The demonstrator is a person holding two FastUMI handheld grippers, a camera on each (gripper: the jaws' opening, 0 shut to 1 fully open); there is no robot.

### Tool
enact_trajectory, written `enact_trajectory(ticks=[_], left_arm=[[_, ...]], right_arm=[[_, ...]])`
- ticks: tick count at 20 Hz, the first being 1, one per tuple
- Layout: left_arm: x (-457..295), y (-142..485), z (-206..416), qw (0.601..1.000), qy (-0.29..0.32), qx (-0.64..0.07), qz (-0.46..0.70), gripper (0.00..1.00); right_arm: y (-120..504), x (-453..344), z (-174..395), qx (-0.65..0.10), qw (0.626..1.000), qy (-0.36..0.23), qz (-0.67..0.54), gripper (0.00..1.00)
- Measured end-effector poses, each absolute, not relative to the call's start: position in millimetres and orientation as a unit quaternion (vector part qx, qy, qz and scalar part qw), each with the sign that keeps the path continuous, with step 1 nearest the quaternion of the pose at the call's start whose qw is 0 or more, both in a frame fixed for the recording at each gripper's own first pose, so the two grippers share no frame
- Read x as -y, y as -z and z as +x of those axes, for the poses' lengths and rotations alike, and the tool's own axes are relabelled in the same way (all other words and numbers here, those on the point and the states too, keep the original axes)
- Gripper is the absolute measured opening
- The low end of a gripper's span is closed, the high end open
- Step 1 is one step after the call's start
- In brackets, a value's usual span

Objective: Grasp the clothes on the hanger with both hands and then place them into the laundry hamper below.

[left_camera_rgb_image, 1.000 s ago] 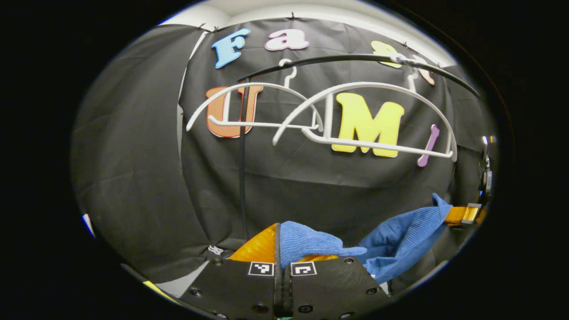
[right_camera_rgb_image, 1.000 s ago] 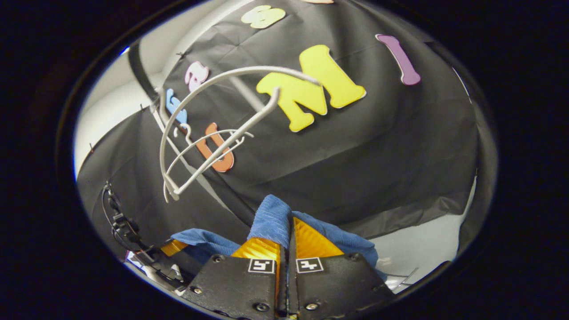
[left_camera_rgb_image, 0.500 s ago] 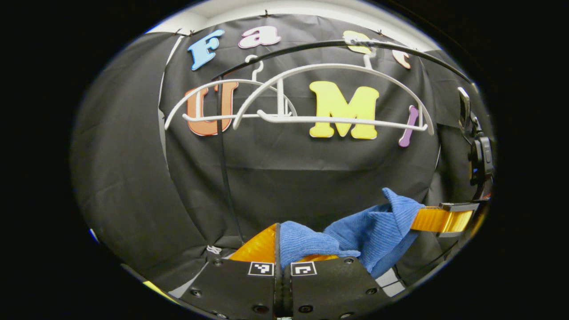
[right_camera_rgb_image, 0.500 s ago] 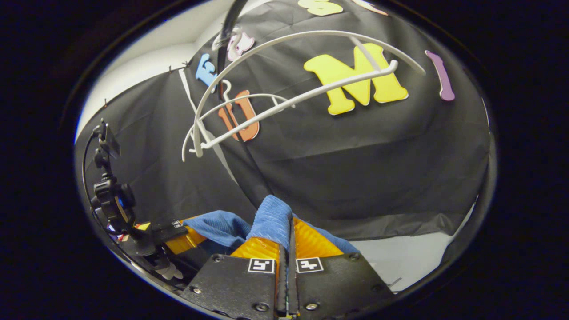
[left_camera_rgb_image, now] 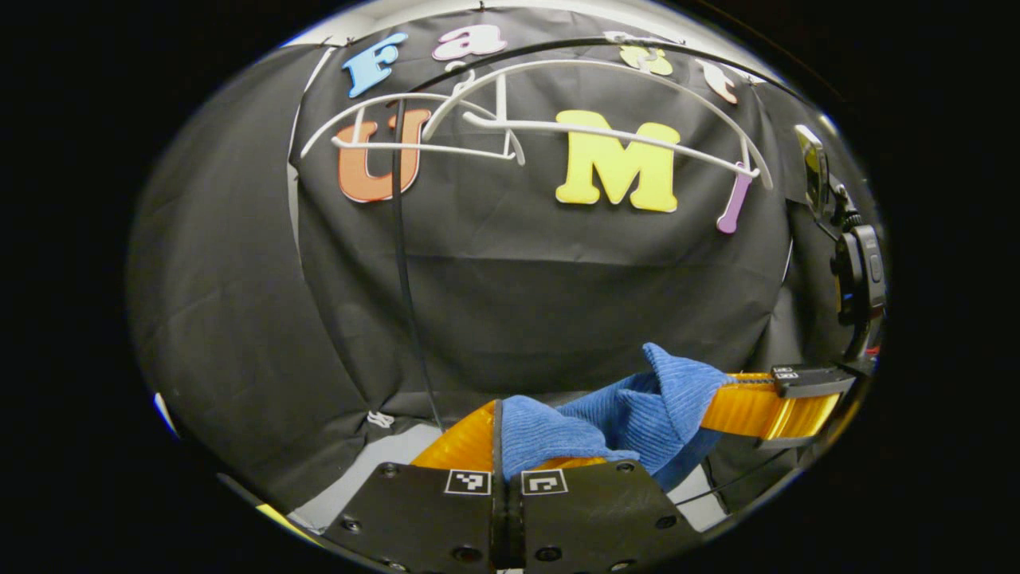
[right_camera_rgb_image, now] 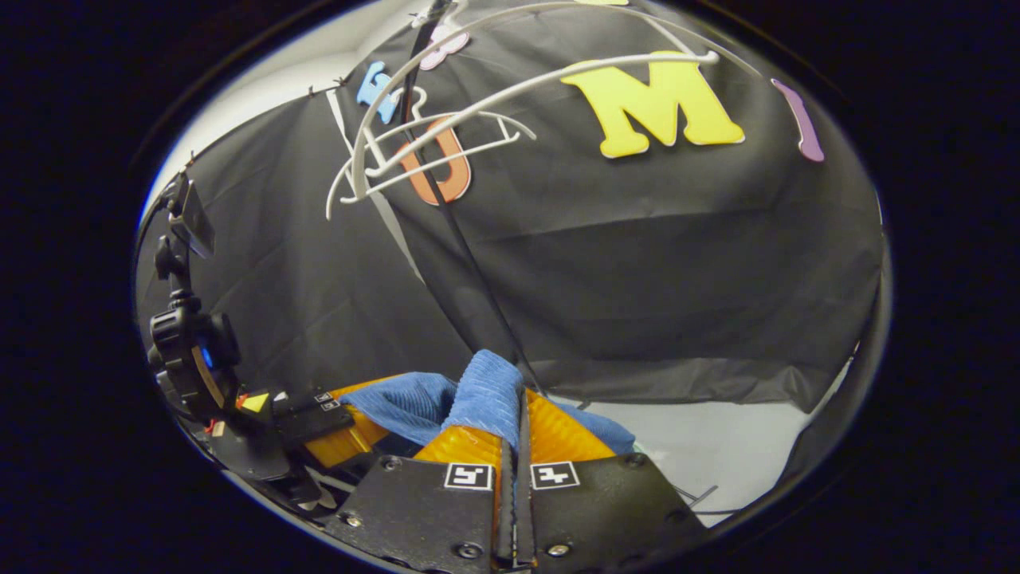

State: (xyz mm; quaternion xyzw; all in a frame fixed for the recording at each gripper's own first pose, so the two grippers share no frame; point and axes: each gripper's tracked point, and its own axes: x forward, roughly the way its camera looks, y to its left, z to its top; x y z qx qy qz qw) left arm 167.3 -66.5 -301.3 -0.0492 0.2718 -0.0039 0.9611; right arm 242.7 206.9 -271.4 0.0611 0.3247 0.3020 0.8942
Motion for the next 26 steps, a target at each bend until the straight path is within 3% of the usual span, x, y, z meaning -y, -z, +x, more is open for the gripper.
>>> enact_trajectory(ticks=[3, 4, 6, 26], left_arm=[[68, 322, 163, 0.957, -0.003, -0.285, -0.059, 0.00], [69, 331, 158, 0.955, -0.004, -0.289, -0.063, 0.04], [72, 346, 152, 0.952, -0.005, -0.300, -0.066, 0.00], [91, 481, 86, 0.899, -0.038, -0.428, -0.082, 0.00]], right_arm=[[290, -207, 241, -0.342, 0.889, -0.300, 0.053, 0.05], [297, -206, 239, -0.347, 0.888, -0.298, 0.050, 0.05], [307, -207, 240, -0.357, 0.885, -0.295, 0.042, 0.05], [441, -182, 213, -0.478, 0.843, -0.245, 0.000, 0.05]])
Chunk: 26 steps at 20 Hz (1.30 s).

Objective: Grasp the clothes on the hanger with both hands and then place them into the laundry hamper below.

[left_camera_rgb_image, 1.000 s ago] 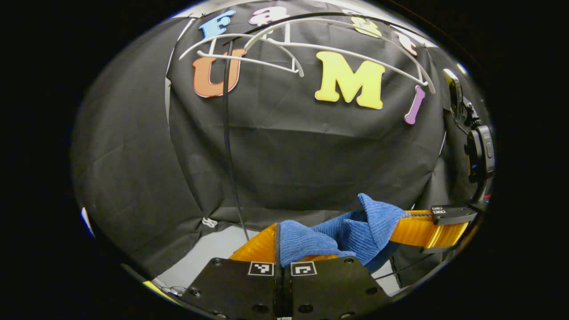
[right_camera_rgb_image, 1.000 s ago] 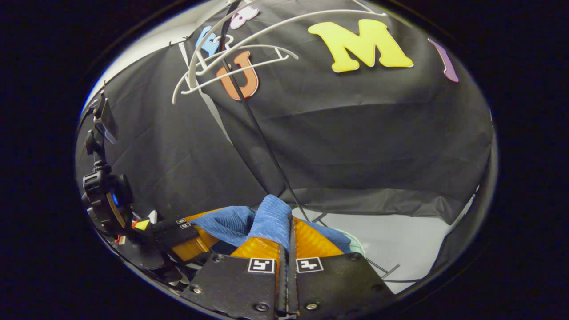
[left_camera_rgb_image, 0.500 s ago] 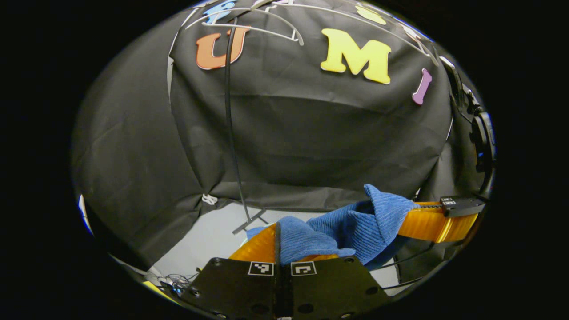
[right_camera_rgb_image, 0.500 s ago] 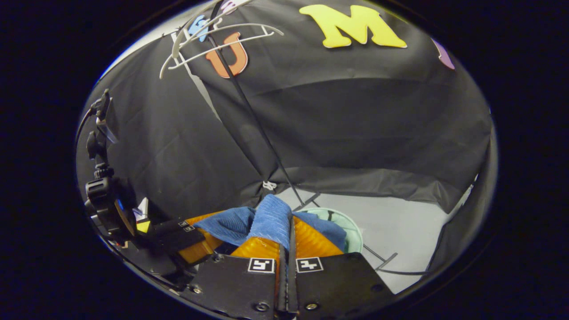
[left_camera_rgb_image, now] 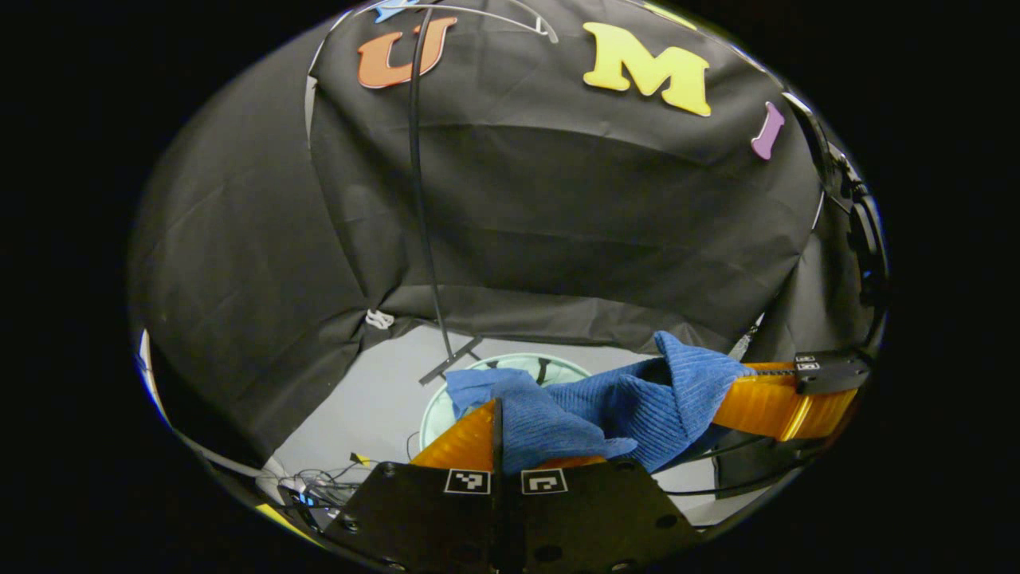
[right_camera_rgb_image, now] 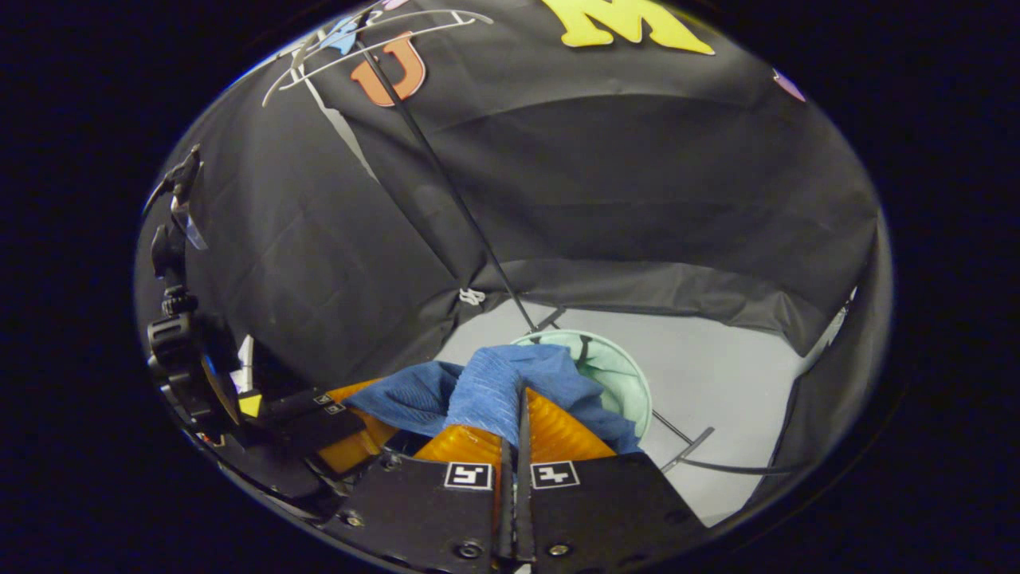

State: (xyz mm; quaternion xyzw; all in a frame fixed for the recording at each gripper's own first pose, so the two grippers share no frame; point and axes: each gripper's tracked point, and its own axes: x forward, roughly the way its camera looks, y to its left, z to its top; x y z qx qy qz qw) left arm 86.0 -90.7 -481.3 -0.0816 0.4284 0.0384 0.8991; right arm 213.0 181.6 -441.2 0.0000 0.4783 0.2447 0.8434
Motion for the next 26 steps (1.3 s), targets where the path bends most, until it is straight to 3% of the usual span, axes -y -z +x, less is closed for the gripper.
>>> enact_trajectory(ticks=[5, 11, 15, 16, 17, 20, 21, 24, 26], left_arm=[[91, 506, 61, 0.878, -0.054, -0.468, -0.087, 0.00], [94, 512, 63, 0.874, -0.057, -0.475, -0.078, 0.02], [98, 503, 68, 0.884, -0.045, -0.459, -0.075, 0.10], [103, 501, 68, 0.886, -0.037, -0.456, -0.078, 0.19], [109, 501, 70, 0.886, -0.026, -0.455, -0.082, 0.38], [103, 495, 71, 0.891, -0.030, -0.447, -0.071, 0.95], [101, 493, 70, 0.892, -0.031, -0.445, -0.069, 0.88], [94, 489, 69, 0.895, -0.039, -0.439, -0.066, 0.92], [91, 481, 69, 0.900, -0.040, -0.431, -0.059, 0.92]], right_arm=[[478, -164, 197, -0.514, 0.829, -0.220, -0.004, 0.05], [478, -151, 201, -0.521, 0.831, -0.194, 0.000, 0.05], [478, -156, 194, -0.530, 0.825, -0.192, 0.039, 0.07], [476, -159, 196, -0.527, 0.826, -0.196, 0.046, 0.15], [474, -162, 197, -0.521, 0.829, -0.197, 0.048, 0.21], [464, -152, 213, -0.489, 0.851, -0.188, 0.027, 0.76], [460, -152, 219, -0.478, 0.858, -0.186, 0.019, 0.77], [449, -154, 223, -0.455, 0.871, -0.183, -0.006, 0.92], [437, -154, 222, -0.444, 0.877, -0.182, -0.010, 0.92]])
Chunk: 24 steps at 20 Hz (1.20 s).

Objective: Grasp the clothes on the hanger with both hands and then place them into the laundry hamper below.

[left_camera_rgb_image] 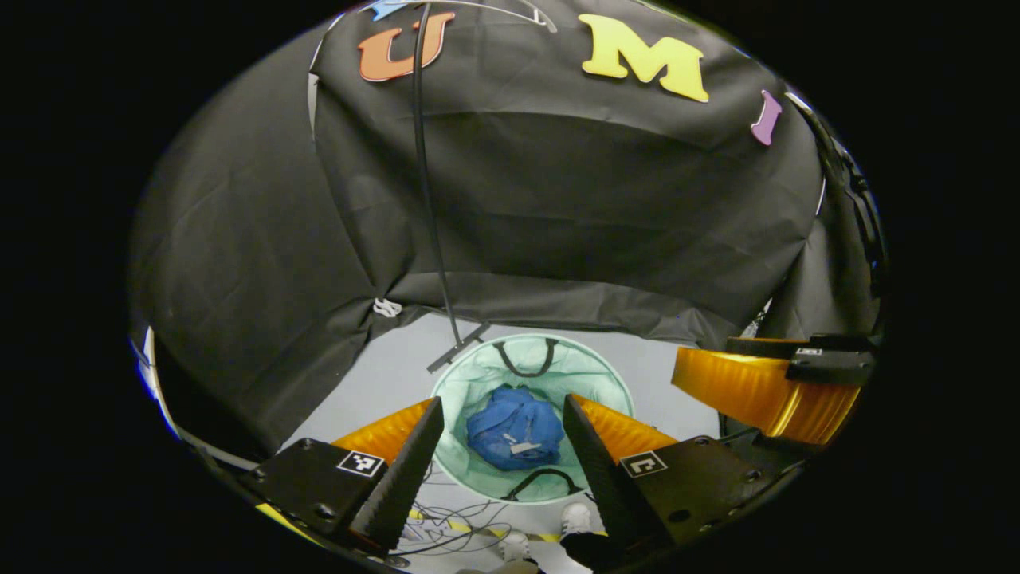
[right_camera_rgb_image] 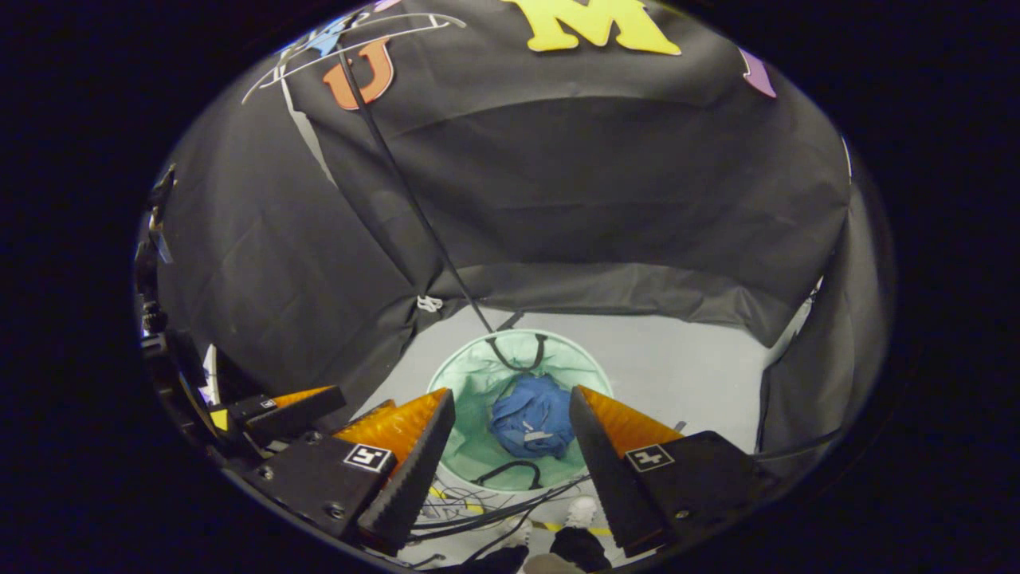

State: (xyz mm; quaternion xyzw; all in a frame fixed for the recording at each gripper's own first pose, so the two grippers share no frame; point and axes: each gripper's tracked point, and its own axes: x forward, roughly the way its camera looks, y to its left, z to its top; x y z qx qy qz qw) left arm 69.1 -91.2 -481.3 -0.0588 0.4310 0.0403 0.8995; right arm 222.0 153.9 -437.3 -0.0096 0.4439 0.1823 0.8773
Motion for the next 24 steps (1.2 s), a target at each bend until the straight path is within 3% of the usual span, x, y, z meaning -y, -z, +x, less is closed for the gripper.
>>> enact_trajectory(ticks=[11, 23, 24], left_arm=[[73, 405, 60, 0.931, -0.031, -0.361, -0.041, 0.92], [57, 198, 39, 0.987, 0.021, -0.159, 0.000, 0.92], [60, 181, 34, 0.989, 0.029, -0.142, 0.005, 0.84]], right_arm=[[376, -157, 190, -0.382, 0.908, -0.173, -0.013, 0.92], [177, -138, 115, -0.168, 0.975, -0.143, -0.027, 0.92], [158, -133, 108, -0.146, 0.979, -0.142, -0.029, 0.92]])
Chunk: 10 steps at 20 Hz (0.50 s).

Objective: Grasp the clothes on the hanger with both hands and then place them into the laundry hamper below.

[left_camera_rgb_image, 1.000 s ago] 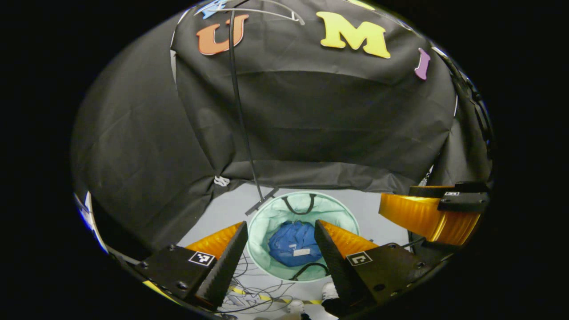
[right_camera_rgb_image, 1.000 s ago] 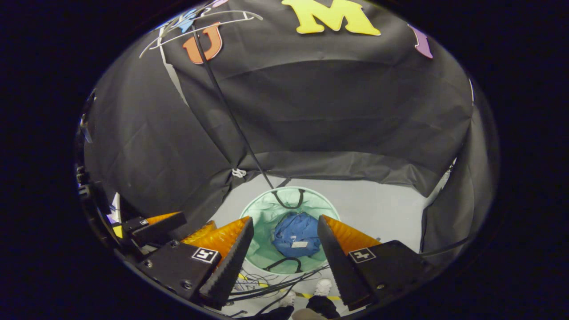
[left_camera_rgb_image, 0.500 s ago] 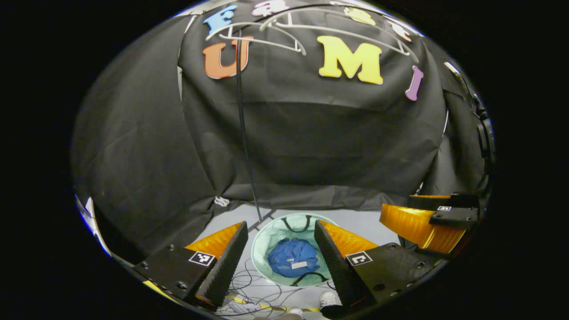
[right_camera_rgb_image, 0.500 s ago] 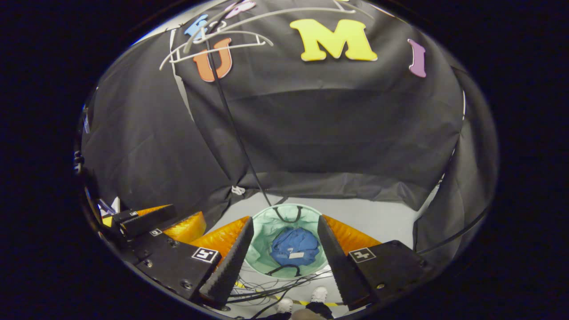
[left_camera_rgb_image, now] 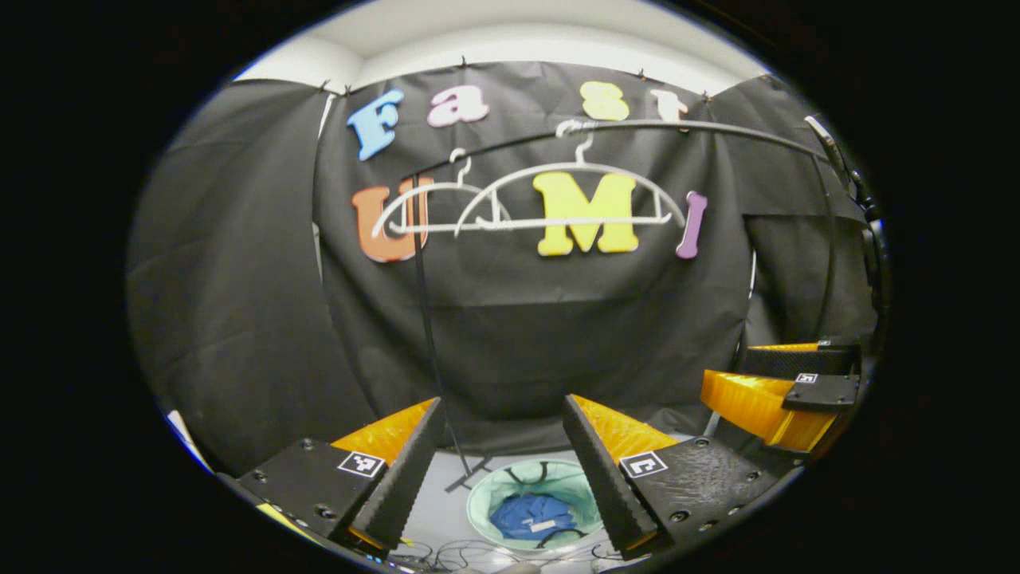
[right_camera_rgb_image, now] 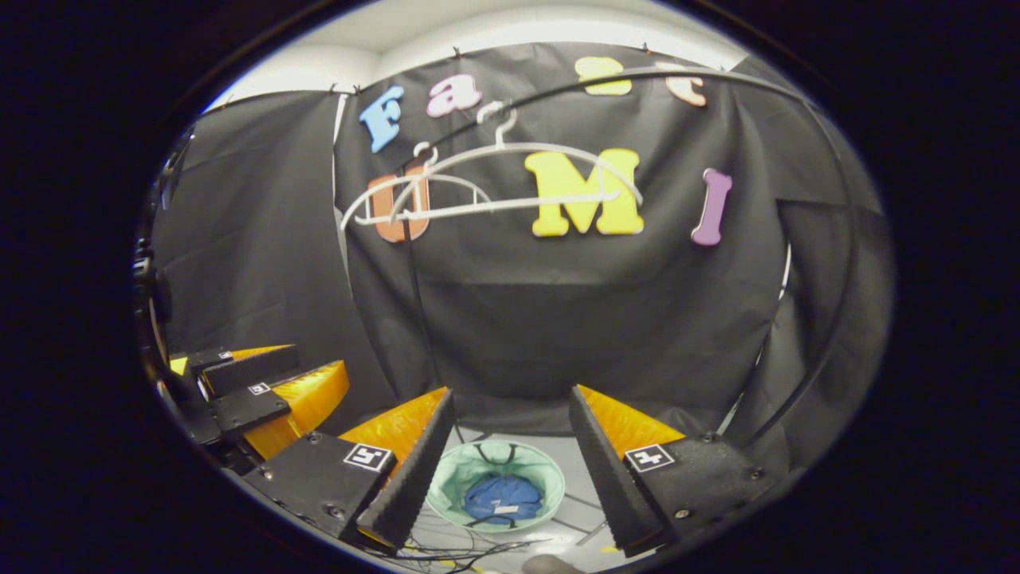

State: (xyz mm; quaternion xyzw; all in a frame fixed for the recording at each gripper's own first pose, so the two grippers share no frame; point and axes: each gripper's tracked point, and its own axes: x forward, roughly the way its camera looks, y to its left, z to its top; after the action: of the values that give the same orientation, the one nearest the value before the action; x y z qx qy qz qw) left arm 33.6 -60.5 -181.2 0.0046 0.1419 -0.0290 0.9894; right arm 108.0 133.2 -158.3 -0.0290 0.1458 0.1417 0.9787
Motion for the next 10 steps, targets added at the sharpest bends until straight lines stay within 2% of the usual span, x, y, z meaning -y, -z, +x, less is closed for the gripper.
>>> enact_trajectory(ticks=[1, 2, 3, 10], left_arm=[[61, 164, 30, 0.992, 0.033, -0.124, 0.009, 0.91], [62, 148, 29, 0.993, 0.038, -0.109, 0.012, 0.97], [62, 133, 23, 0.994, 0.042, -0.097, 0.014, 0.97], [63, 54, -28, 0.999, 0.010, -0.034, 0.020, 0.98]], right_arm=[[135, -126, 96, -0.125, 0.982, -0.137, -0.030, 0.92], [114, -117, 87, -0.106, 0.985, -0.132, -0.033, 0.96], [96, -111, 79, -0.090, 0.987, -0.131, -0.035, 1.00], [21, -50, 31, -0.028, 0.992, -0.122, -0.003, 1.00]])
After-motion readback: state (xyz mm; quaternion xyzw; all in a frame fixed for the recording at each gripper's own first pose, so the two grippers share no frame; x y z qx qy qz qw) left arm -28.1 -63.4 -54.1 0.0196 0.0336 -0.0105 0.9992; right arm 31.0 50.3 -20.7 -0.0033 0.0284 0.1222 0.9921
